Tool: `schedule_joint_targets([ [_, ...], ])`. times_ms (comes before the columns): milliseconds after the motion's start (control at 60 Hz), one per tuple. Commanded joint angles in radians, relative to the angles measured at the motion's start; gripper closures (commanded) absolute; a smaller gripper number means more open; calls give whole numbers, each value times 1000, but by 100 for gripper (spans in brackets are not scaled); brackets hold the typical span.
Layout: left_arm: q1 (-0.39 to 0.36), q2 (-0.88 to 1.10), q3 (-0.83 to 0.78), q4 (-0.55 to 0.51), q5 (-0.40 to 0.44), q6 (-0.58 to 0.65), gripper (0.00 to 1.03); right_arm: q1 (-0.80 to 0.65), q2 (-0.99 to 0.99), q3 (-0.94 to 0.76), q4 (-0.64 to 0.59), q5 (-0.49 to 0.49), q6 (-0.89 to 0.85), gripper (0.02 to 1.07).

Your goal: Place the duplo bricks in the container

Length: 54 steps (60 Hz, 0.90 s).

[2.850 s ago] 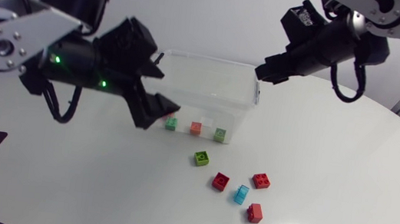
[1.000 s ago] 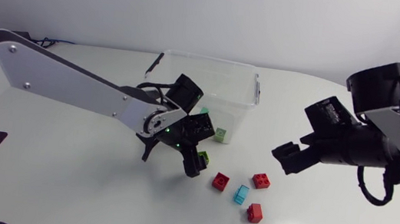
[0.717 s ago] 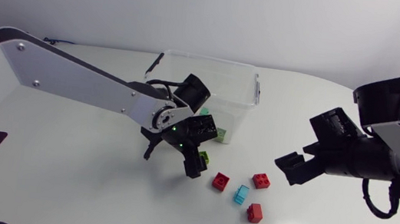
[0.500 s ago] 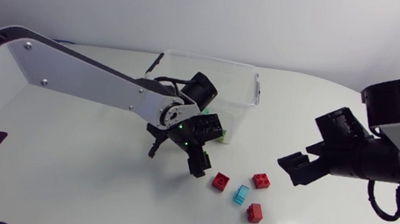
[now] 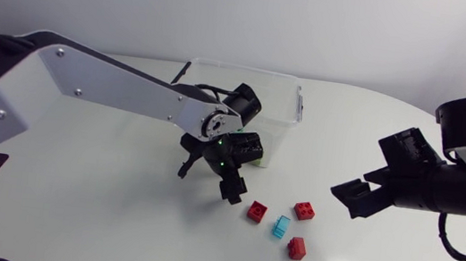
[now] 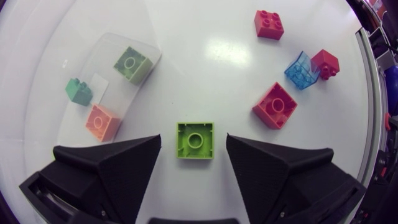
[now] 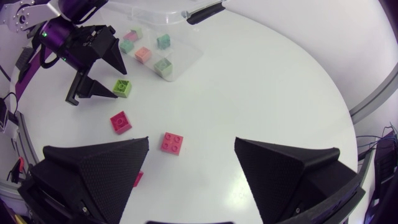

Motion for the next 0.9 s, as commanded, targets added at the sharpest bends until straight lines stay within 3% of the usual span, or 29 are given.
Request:
schedule_joint_targets([
  [0,-11,38,44,-28,-10,-18,41,-11,-8,-23,-6,-8,-24,7],
  [417,-12,89,124,-140,-13,-16,49,-30,-7,-28,-6,-12,-36,7],
  [500,-12,104,139,-152,-15,-18,57,-30,-7,-28,-6,-12,-36,7],
  [883,-14,139,175,-232,-15,-24,68,-16,33,-72,4,-13,-19,7],
])
